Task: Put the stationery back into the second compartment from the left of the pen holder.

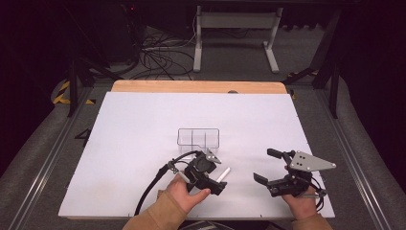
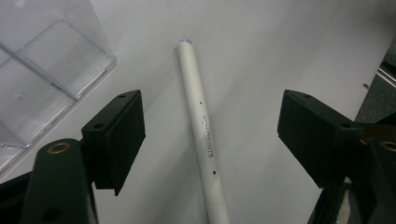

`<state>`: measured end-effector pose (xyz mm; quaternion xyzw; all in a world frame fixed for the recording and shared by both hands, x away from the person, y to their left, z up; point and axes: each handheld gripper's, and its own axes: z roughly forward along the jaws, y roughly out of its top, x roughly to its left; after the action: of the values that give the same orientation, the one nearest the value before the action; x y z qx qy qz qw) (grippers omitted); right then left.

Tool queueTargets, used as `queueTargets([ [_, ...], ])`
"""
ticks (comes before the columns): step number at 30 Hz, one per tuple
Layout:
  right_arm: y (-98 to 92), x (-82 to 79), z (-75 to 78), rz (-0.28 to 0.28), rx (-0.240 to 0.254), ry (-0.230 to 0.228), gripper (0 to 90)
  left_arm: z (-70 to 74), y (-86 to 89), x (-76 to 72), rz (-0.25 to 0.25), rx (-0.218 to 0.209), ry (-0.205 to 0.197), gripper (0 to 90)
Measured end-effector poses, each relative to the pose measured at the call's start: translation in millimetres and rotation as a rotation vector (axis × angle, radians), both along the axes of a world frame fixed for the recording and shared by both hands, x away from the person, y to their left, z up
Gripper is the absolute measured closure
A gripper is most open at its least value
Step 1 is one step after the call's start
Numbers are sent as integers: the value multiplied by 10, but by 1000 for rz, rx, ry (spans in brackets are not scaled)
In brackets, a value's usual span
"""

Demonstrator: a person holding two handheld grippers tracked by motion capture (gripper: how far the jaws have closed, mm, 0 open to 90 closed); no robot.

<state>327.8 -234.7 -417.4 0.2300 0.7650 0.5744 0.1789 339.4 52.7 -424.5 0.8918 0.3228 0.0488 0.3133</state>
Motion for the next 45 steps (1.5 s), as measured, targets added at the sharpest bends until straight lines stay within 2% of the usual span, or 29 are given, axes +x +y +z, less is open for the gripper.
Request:
queueTargets([
  [5,3,-2,-5,9,3,3,48,-68,-39,36,-4,11,24,285],
  [9,10,0,-10,16,2,2,48,-103,-58,53,20,15,43,308],
  [12,13,1,-14,17,0,4,48,-123,-80,53,9,24,55,315],
  [14,15,2,-16,20,0,5,48,-131,-89,39,0,36,52,321],
  [22,32,6,-30,33,-7,11,48,-152,-92,38,13,42,32,357],
  [23,30,7,-30,33,-6,11,48,-152,-95,32,17,51,38,363],
  [25,28,6,-29,34,-5,10,48,-167,-111,32,6,51,22,375],
  [26,29,6,-29,34,-5,10,48,-165,-114,26,2,65,19,379],
  [27,31,7,-30,37,-6,11,48,-177,-126,19,9,62,15,388],
  [31,46,6,-33,43,-16,10,48,-188,-145,17,22,93,-2,445],
  [33,50,4,-35,44,-19,11,49,-198,-153,26,23,90,-13,478],
  [37,44,6,-32,47,-13,7,48,-216,-185,27,32,108,-11,525],
  [45,51,1,-33,49,-16,9,49,-235,-214,52,69,103,6,586],
])
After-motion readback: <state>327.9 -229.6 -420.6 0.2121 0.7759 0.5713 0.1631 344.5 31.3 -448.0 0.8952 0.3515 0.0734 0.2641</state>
